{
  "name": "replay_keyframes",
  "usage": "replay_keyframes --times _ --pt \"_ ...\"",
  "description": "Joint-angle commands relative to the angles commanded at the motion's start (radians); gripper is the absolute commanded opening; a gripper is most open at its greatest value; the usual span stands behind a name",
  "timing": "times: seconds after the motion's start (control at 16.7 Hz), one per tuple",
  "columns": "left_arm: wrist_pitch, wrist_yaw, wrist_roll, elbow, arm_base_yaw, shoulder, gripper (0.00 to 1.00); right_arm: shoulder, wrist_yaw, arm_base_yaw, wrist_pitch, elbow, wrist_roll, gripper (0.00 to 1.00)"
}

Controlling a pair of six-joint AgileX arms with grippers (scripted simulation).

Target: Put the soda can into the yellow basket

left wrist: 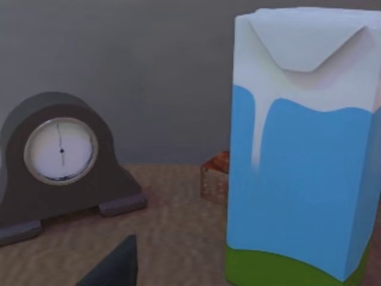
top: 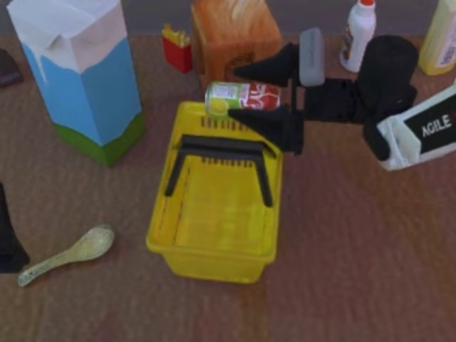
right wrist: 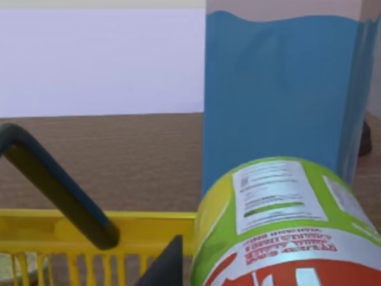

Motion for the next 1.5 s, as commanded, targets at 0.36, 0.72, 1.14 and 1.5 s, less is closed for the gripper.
replay_keyframes --times 0.36,0.72,1.14,1.5 --pt "0.0 0.0 0.0 0.0 0.0 0.0 1.0 -0.011 0.006 -0.005 -0.006 0.002 -0.002 1.0" --pt "-0.099 0.022 0.056 0.133 -0.058 0.128 1.0 -0.15 0.064 -0.019 -0.084 -0.107 -0.011 1.0" --pt "-0.458 0.048 0.294 0.604 -0.229 0.624 1.0 -0.661 0.32 -0.092 -0.352 -0.462 -0.03 1.0" --pt "-0.842 0.048 0.572 1.134 -0.397 1.201 1.0 -1.272 0.616 -0.174 -0.636 -0.814 -0.034 1.0"
